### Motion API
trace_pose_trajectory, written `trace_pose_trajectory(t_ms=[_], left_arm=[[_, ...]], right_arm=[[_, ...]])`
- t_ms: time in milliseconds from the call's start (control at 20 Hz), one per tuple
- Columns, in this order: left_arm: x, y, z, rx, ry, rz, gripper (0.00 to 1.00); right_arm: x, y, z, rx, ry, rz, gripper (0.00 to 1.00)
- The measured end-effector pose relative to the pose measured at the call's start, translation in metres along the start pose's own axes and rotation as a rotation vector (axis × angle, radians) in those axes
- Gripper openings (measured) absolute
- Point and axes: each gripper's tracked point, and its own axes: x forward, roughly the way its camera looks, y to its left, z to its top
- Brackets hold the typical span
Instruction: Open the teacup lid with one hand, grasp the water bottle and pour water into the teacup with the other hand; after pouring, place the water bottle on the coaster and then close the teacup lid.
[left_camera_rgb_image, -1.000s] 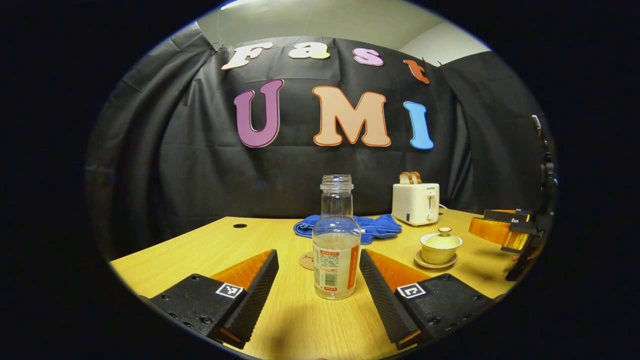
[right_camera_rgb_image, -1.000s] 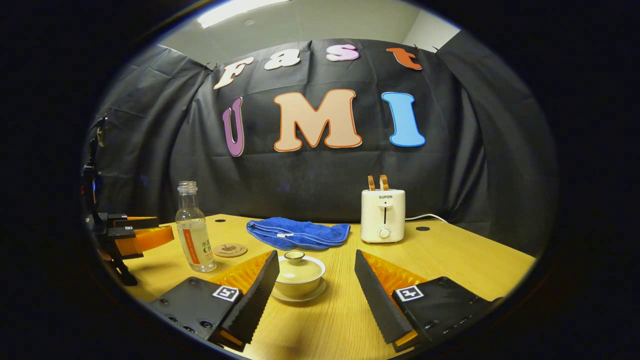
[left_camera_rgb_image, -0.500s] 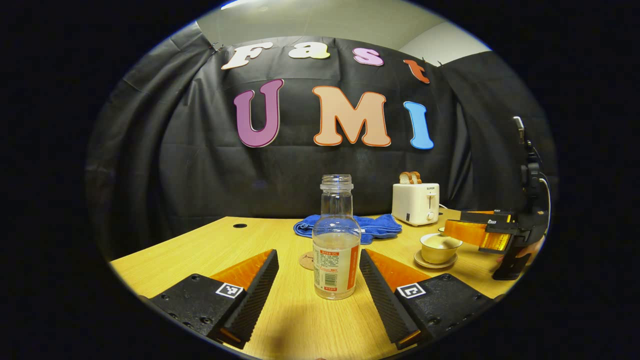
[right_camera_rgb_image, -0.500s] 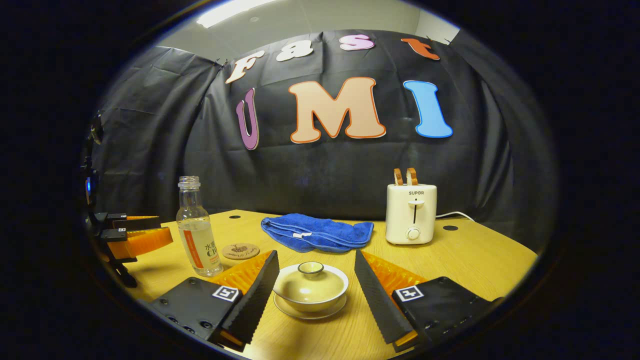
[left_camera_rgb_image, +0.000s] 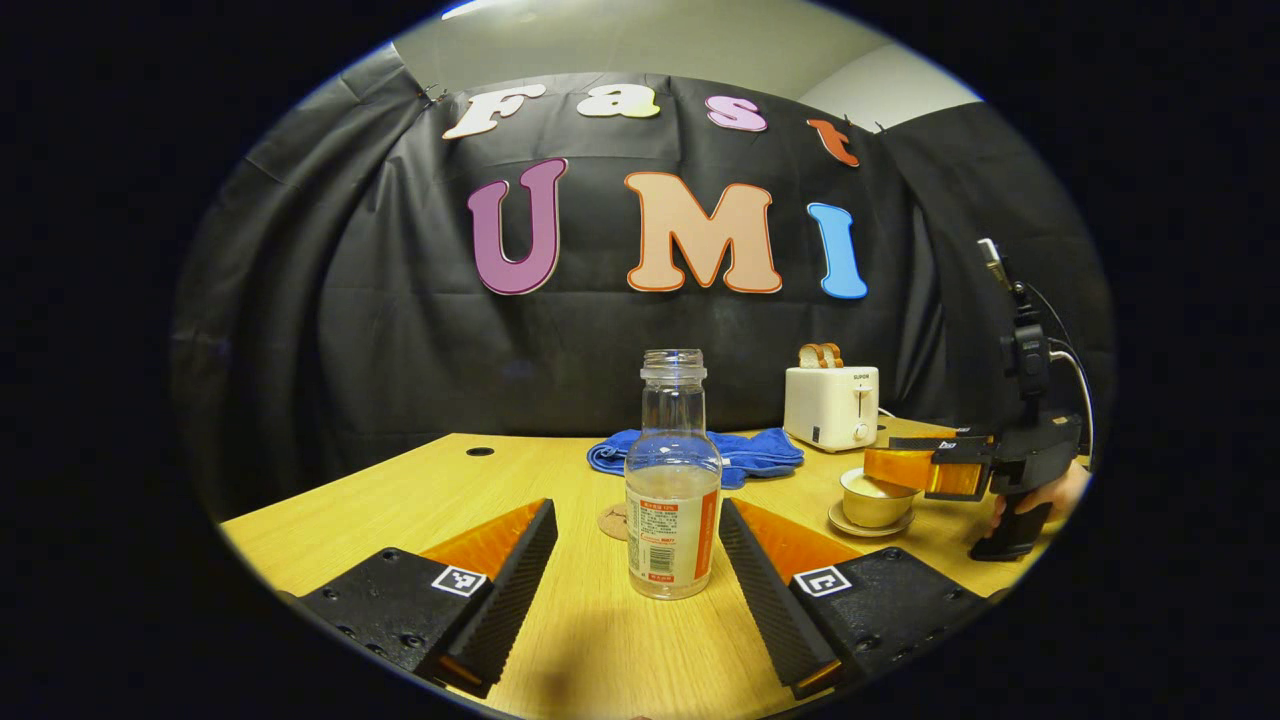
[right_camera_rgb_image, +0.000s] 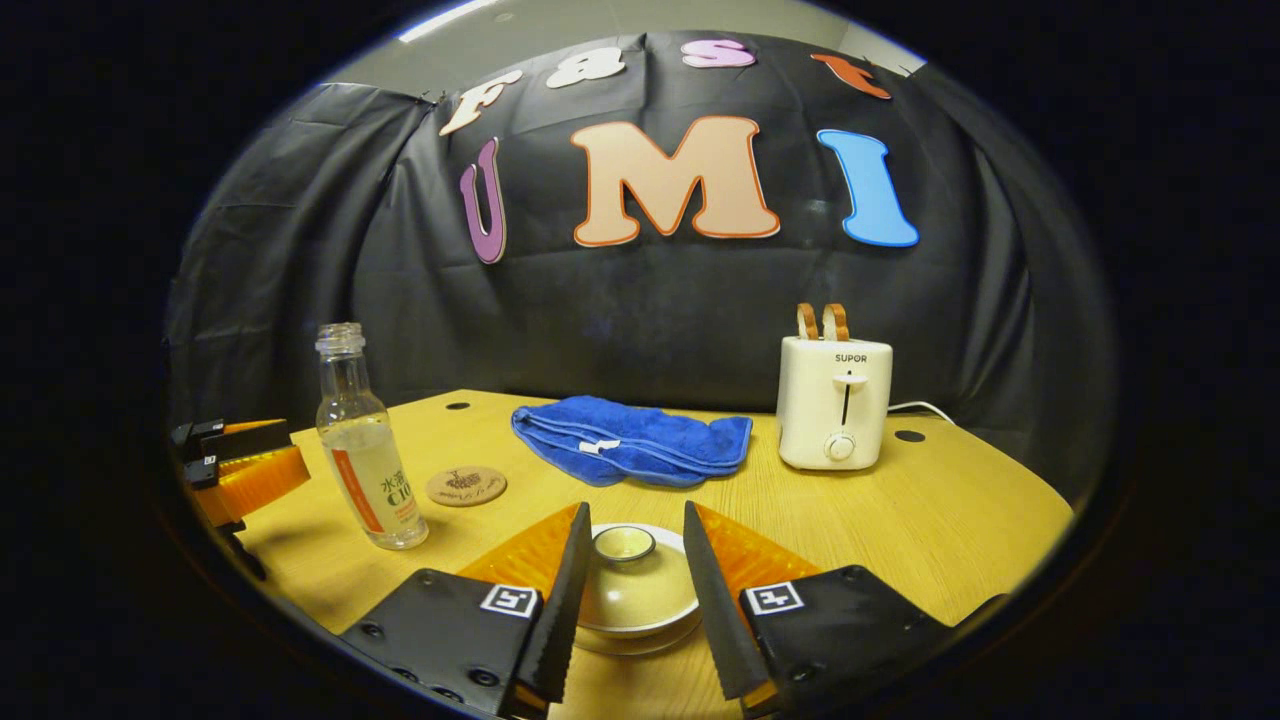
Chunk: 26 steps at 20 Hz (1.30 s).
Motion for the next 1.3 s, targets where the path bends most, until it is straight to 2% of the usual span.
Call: trace_pose_trajectory(t_ms=[150,250,350,700,950,1200,1300], left_arm=[[0.000,0.000,0.001,0.000,0.000,0.000,0.95],[0.002,0.000,0.001,0.000,0.000,0.000,0.95],[0.001,0.000,0.000,0.000,0.000,0.000,0.95],[0.001,0.000,0.000,-0.001,0.001,-0.002,0.95],[0.007,-0.012,0.001,-0.002,0.000,-0.063,0.95],[0.023,-0.015,-0.002,-0.001,0.006,-0.073,0.96],[0.030,-0.016,-0.001,-0.001,0.006,-0.074,0.95]], right_arm=[[0.013,0.004,-0.001,0.004,0.002,0.011,0.62],[0.004,0.002,0.001,-0.014,-0.002,0.009,0.38],[0.006,0.005,0.001,-0.022,-0.004,0.011,0.34],[0.002,-0.002,0.004,-0.014,-0.024,-0.014,0.34],[-0.006,-0.007,0.014,0.009,-0.099,-0.034,0.34],[-0.019,-0.016,0.026,0.016,-0.184,-0.067,0.34],[-0.023,-0.020,0.024,0.019,-0.182,-0.084,0.34]])
